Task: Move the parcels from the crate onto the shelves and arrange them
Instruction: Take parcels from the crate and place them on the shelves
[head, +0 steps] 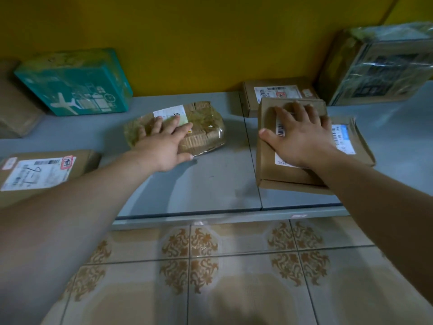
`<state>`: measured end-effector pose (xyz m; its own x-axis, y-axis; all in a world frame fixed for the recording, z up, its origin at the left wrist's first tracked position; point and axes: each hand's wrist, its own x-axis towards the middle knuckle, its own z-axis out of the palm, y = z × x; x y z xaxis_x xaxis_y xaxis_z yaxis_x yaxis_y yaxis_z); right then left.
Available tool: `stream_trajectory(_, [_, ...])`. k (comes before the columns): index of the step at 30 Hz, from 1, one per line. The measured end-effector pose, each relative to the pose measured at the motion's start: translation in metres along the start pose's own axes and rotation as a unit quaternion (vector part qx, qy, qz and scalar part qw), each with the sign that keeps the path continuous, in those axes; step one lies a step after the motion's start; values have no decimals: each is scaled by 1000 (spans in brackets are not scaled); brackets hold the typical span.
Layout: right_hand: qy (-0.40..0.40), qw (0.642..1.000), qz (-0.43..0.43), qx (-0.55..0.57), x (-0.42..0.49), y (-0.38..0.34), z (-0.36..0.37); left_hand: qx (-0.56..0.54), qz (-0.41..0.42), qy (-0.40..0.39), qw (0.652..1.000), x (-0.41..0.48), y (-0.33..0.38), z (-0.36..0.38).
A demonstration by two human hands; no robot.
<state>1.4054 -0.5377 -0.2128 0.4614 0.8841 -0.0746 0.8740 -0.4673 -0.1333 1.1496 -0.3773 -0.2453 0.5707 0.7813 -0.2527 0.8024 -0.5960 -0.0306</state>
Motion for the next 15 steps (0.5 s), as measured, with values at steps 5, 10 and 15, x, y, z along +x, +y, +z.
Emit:
stream_trajectory(5, [4, 1000, 1, 4, 0, -1, 2, 47, 15, 76, 996, 30, -8, -4])
stream_trajectory(10, [3, 1000, 4, 7, 1, -1, 1, -45, -72, 102, 991, 62, 11, 1])
stream_trajectory(15, [-4, 1000, 9, 8, 3, -1, 4, -70, -122, 131, 981, 79, 31, 8])
